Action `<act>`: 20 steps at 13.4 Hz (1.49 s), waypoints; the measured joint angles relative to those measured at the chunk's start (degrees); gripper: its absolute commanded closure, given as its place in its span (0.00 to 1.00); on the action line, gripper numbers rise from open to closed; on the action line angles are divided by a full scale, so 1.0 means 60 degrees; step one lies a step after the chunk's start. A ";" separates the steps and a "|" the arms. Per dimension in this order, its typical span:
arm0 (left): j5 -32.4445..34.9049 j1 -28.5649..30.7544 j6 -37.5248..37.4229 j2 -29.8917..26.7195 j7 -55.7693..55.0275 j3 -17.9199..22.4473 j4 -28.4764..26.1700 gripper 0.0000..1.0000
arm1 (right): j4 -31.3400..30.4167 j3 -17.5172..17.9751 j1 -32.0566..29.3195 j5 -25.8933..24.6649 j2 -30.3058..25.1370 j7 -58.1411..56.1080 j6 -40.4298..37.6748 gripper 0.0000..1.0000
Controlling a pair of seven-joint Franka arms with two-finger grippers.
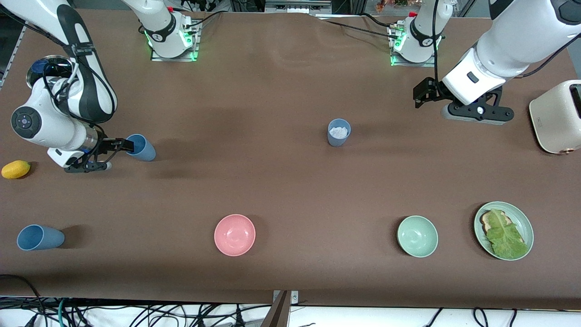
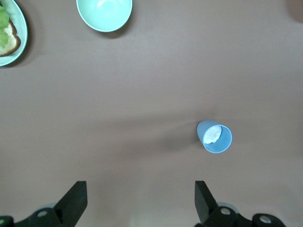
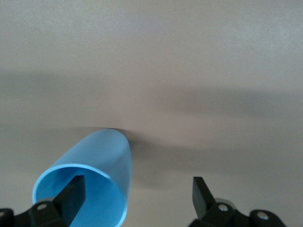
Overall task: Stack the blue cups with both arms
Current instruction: 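Grasp the second blue cup with the right gripper while the left gripper withdraws, then carry the held blue cup with the right gripper over the placed cup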
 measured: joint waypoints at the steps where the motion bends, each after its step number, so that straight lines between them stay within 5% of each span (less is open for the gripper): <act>1: 0.0000 0.0007 0.0000 0.0035 0.0000 0.0006 -0.0036 0.00 | 0.0000 0.0009 0.0000 0.0001 0.0021 0.0000 0.0000 0.07; 2: 0.0000 0.0033 0.0000 0.0069 0.0000 0.0012 -0.0041 0.00 | -0.0001 0.0013 0.0001 0.0001 0.0042 0.0000 -0.0001 0.23; 4: 0.0000 0.0158 -0.0022 0.0085 0.0001 0.0015 -0.0040 0.00 | -0.0012 0.0019 0.0002 0.0001 0.0075 0.0000 -0.0007 0.72; 7: 0.0000 0.0258 -0.0164 0.0086 0.0062 0.0026 -0.0041 0.00 | -0.0029 0.0073 0.0002 0.0002 0.0109 0.0000 -0.0010 1.00; 10: 0.0000 0.0226 -0.0168 0.0085 0.0276 0.0088 -0.0041 0.00 | -0.0063 0.0101 0.0002 0.0030 0.0194 0.0000 -0.0073 1.00; 15: 0.0000 -0.0725 -0.0147 -0.0052 0.1873 0.2219 -0.0230 0.00 | 0.0248 0.0775 0.0010 0.0124 0.0173 0.0154 -0.0434 1.00; 20: 0.0000 -0.1426 0.0121 -0.0693 0.2151 0.3038 -0.0926 0.00 | 0.1841 0.3148 0.0094 0.0130 0.0124 0.3555 -0.1740 1.00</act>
